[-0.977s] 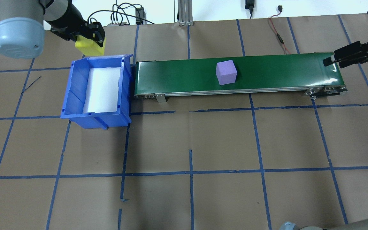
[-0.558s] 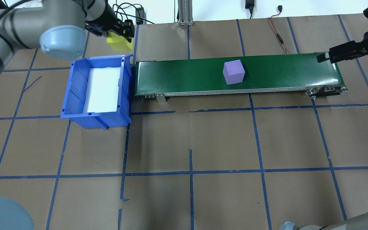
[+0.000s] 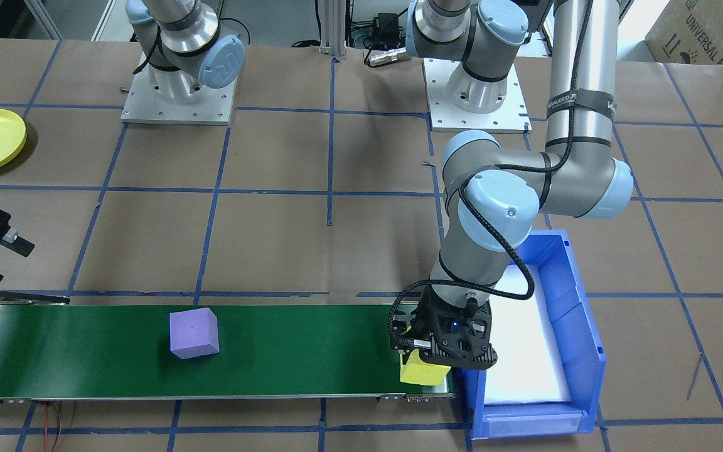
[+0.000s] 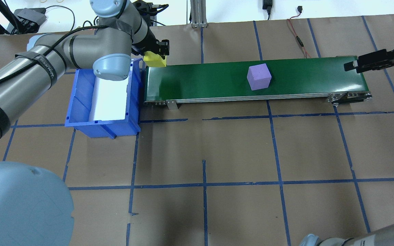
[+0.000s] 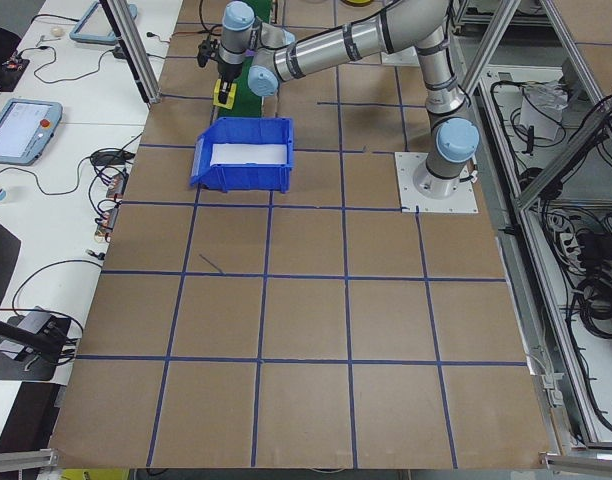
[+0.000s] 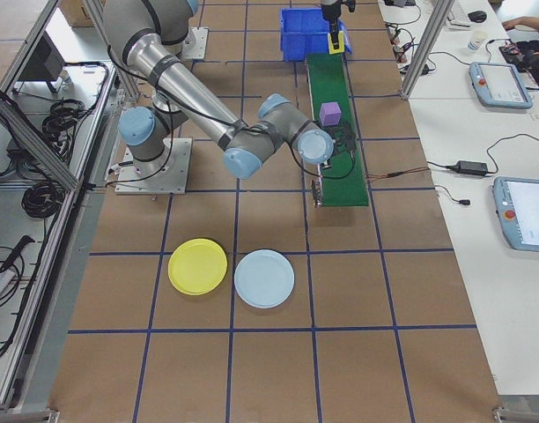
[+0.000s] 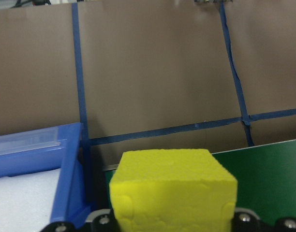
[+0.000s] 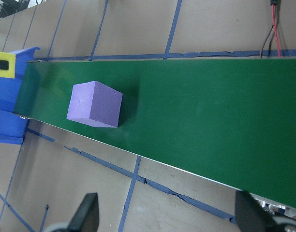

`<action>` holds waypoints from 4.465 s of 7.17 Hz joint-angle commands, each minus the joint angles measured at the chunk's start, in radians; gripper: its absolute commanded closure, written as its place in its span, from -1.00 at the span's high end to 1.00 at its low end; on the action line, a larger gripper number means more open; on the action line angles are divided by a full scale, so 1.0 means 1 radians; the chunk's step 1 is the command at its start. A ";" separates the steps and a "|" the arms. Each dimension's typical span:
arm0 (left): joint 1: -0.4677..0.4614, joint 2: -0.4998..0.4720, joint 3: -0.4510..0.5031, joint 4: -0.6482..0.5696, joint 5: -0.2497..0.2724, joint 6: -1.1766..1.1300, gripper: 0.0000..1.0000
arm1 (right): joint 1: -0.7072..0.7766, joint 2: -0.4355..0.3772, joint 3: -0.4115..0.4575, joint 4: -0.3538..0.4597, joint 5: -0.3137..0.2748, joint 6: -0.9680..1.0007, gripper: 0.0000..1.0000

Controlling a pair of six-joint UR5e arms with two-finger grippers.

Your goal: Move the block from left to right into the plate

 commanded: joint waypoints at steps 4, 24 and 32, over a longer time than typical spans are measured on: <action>0.017 0.292 -0.015 -0.411 0.138 0.000 1.00 | -0.010 0.005 -0.048 -0.048 -0.101 0.432 1.00; 0.221 0.577 -0.091 -0.738 0.077 0.271 1.00 | 0.138 0.178 -0.056 -0.329 -0.141 0.410 1.00; 0.223 0.577 -0.091 -0.739 0.077 0.273 1.00 | 0.135 0.191 -0.054 -0.462 -0.375 0.409 -0.22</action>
